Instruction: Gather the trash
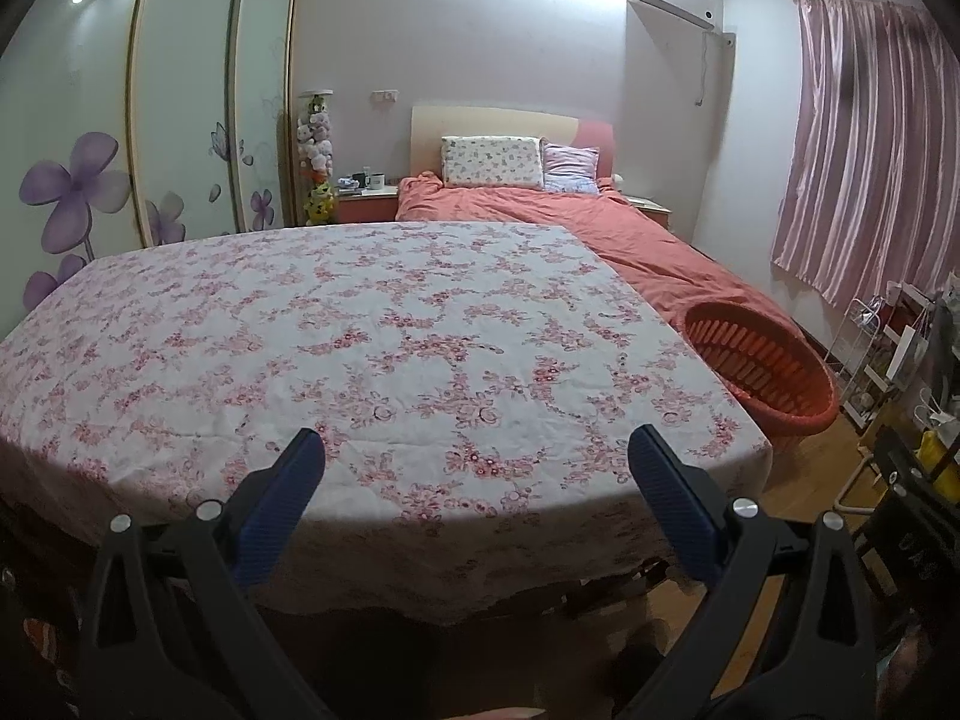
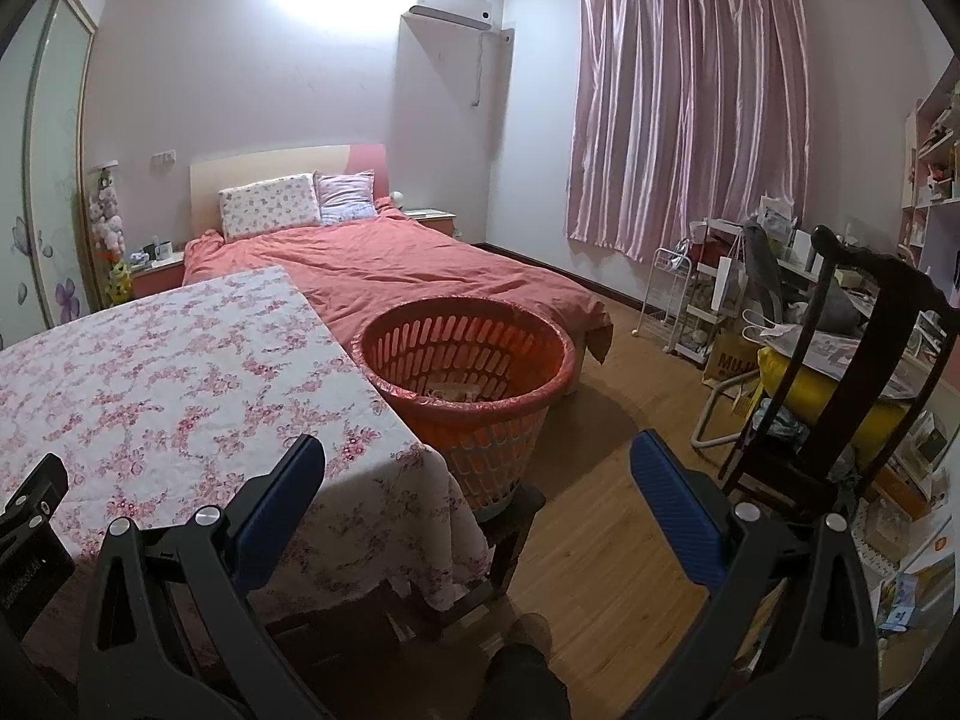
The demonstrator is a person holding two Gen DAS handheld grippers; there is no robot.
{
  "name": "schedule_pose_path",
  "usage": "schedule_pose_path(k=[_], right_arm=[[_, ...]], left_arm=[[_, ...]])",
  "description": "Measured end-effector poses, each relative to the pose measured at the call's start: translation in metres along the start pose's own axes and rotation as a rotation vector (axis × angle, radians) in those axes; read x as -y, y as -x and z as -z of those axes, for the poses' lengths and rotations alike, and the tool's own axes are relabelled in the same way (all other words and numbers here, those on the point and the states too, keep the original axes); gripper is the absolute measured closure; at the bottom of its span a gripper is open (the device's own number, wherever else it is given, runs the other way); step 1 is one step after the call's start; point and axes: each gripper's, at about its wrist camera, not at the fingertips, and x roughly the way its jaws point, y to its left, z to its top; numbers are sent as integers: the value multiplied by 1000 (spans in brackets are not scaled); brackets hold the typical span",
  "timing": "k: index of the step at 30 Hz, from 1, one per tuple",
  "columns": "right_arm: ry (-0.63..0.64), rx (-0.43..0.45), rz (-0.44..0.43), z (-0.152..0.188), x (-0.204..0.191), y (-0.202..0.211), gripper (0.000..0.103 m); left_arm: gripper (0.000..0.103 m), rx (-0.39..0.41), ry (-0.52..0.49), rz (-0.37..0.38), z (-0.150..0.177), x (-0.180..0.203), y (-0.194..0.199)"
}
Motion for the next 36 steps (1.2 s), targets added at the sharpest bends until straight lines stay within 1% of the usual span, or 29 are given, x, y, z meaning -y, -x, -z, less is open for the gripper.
schedule_pose_path(k=[10, 36], right_arm=[[-2, -15, -8, 0, 0, -2, 2], [-5, -17, -11, 1, 1, -3, 2]], left_arm=[[4, -4, -6, 9, 1, 3, 2], [4, -4, -28, 35, 0, 13, 4]])
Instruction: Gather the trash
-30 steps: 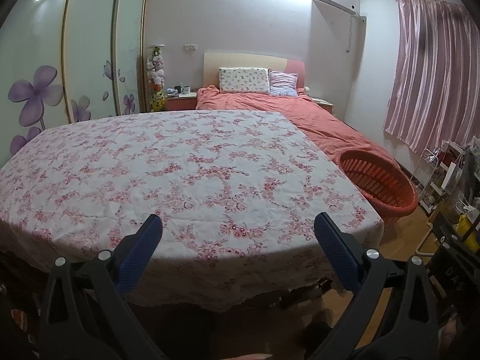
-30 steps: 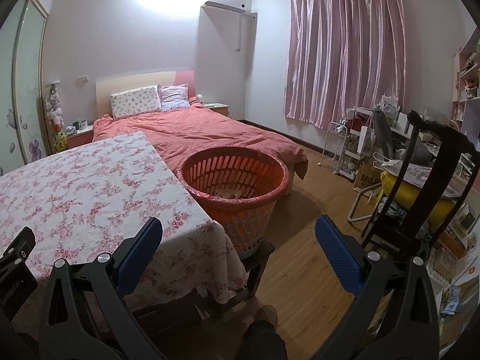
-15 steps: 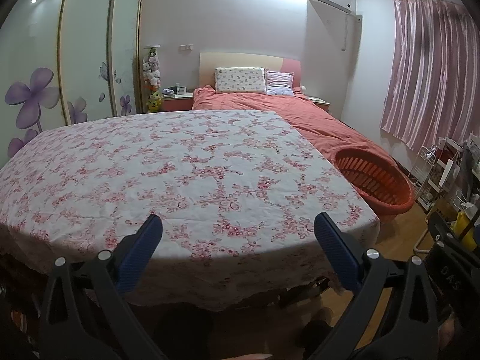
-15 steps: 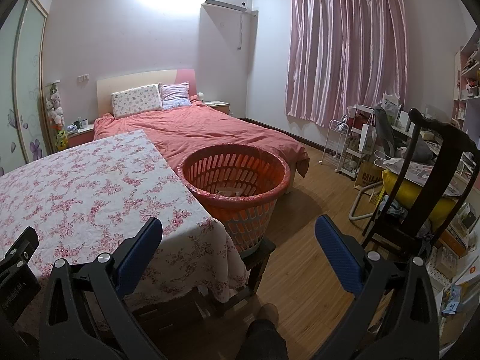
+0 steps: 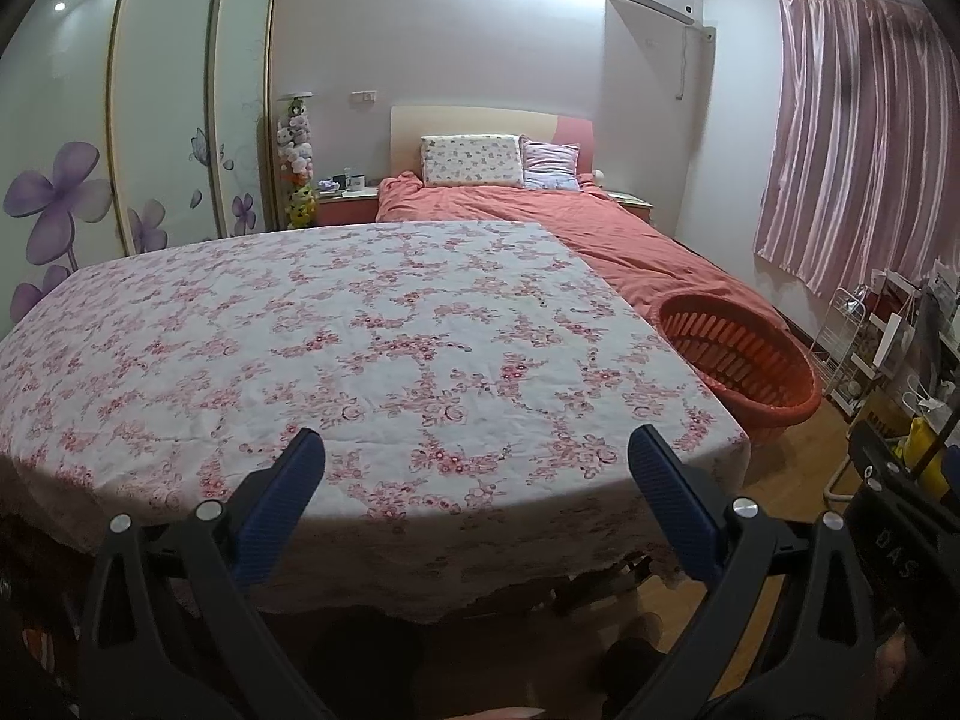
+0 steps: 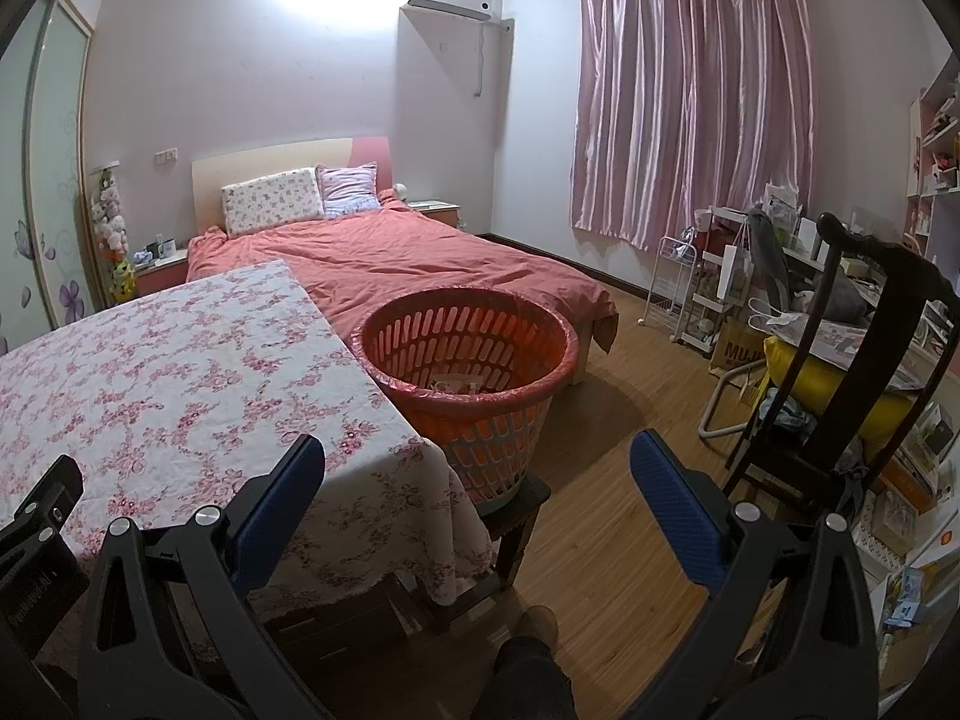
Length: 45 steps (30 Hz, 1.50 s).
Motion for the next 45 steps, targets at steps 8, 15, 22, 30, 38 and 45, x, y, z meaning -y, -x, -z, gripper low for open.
schedule_pose_path(k=[8, 15, 22, 30, 38, 45], right_arm=[[0, -2, -2, 1, 0, -1, 2], [-1, -5, -5, 1, 0, -1, 2], [0, -4, -5, 1, -1, -1, 2], [-1, -6, -5, 1, 0, -2, 2], [-2, -6, -5, 0, 1, -2, 2], [-2, -6, -5, 0, 1, -2, 2]], left_arm=[[4, -2, -8, 5, -1, 4, 0], [4, -2, -8, 4, -1, 5, 0], [4, -2, -8, 5, -1, 4, 0], [4, -3, -7, 5, -1, 5, 0], [4, -3, -7, 6, -1, 4, 0], [4, -4, -7, 6, -1, 4, 0]])
